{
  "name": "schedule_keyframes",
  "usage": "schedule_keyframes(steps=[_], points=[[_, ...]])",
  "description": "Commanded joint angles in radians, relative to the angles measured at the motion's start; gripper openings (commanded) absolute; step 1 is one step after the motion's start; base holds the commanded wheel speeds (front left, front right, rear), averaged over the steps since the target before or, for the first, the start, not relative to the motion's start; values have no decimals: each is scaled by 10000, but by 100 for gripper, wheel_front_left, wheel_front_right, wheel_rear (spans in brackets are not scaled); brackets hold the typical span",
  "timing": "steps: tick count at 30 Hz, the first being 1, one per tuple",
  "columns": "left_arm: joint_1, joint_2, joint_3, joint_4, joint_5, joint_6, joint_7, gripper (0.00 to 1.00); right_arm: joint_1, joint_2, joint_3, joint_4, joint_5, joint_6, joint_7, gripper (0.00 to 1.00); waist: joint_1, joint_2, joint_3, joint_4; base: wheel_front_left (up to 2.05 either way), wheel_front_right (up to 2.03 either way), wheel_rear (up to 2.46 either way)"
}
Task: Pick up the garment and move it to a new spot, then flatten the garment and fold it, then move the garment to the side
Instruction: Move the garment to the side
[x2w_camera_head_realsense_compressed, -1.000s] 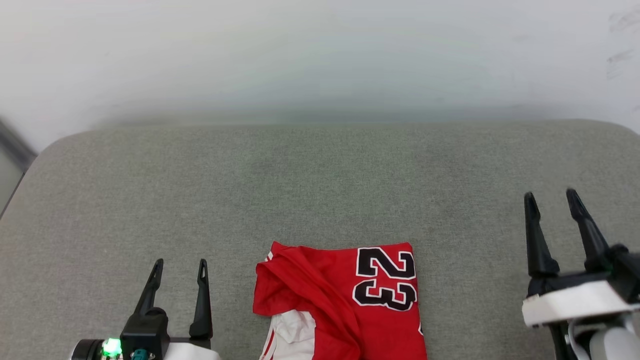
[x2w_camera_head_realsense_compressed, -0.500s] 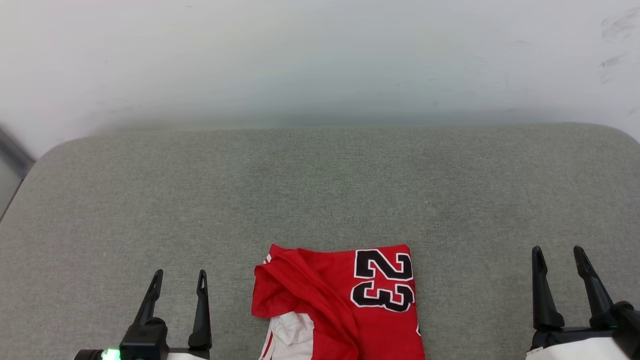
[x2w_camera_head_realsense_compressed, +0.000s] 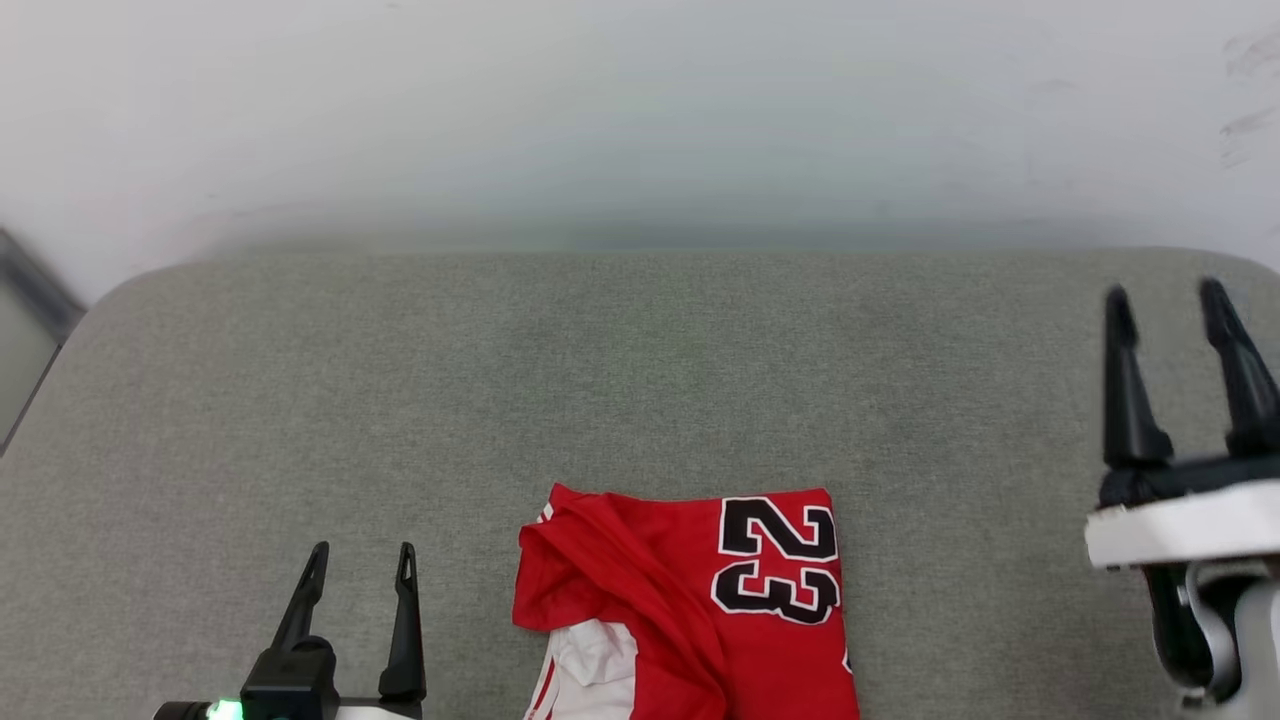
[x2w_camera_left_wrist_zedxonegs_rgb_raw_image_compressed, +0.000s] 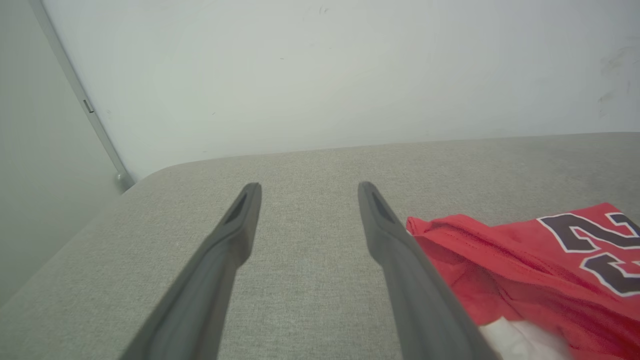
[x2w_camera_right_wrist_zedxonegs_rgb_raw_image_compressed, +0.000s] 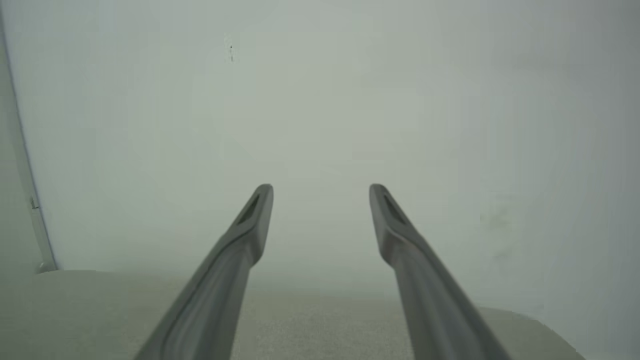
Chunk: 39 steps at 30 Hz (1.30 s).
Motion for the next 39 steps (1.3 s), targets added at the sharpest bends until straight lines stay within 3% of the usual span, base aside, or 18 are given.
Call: schedule_keyframes(steps=[1, 9, 14, 18, 23, 34, 39], points=[[-79, -38, -12, 20, 8, -58, -22, 100, -504, -431, 460, 43, 196, 0, 562, 100, 0, -1, 43, 52, 0, 0, 0], [-254, -97, -52, 74, -7, -89, -22, 100, -1880, -2719, 2863, 25, 3406, -2, 6240, 100, 0, -1, 301, 280, 0, 0, 0], [-429, -123, -87, 58, -12, -129, -22, 100, -1954, -3435, 3515, 106, 6087, -2, 9656, 100, 0, -1, 579, 403, 0, 0, 0], [-645, -145, -133, 46, -16, -153, -22, 100, -1635, -3582, 3531, 391, 7440, -2, 11261, 100, 0, -1, 914, 568, 0, 0, 0], [-1027, -190, -256, 30, -36, -166, -22, 100, -1308, -3366, 3627, 691, 8062, 0, 11899, 100, 0, -1, 1444, 857, 0, 0, 0], [-1881, -279, -602, 91, -107, -218, -22, 100, -1439, -2368, 4255, 1991, 7995, -2, 11284, 100, 0, -1, 2590, 1485, 0, 0, 0], [-2015, -287, -675, 122, -130, -185, -22, 100, -1323, -2333, 4777, 2415, 7829, -5, 11134, 100, 0, -1, 2761, 1678, 0, 0, 0]])
